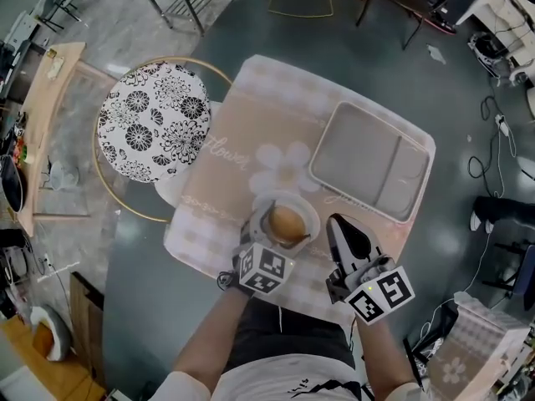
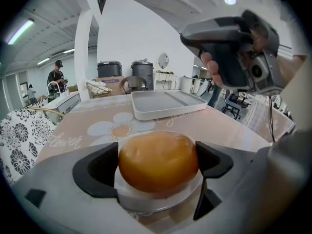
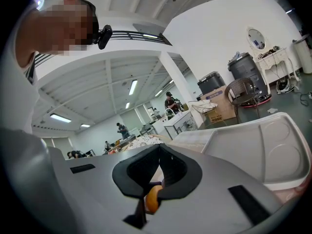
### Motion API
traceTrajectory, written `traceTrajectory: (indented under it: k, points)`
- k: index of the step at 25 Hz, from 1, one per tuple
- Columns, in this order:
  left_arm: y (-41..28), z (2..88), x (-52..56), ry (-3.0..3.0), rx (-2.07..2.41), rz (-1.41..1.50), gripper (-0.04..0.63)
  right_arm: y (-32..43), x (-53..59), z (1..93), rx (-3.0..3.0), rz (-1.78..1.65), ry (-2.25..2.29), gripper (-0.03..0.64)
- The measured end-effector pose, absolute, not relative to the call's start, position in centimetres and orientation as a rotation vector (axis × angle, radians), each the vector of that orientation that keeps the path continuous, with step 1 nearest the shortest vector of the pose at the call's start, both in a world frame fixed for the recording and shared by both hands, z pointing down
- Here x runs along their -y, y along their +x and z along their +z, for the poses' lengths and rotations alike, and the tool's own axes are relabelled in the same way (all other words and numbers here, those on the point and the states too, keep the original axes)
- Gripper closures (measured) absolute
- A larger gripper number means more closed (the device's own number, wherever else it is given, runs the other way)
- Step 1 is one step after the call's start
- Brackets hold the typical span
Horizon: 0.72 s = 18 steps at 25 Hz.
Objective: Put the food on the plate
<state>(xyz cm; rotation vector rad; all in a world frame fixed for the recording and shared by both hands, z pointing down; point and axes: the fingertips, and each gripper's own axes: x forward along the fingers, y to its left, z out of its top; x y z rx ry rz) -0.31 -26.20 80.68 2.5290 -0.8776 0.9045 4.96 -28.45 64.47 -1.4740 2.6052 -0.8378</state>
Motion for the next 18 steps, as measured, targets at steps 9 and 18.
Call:
traceTrajectory:
  k: [9,18]
  points:
    - [-0.4,80.6,26.0,2.530,0.883,0.908,0.117,5.6,27.9,64.0,-2.602,-0.860,-1.466,0.603]
    - [-0.7,75.4,25.6,2.523,0.912,0.839,0.117,5.6,26.8,60.4,-2.621,-0.886,-1.449,0.603]
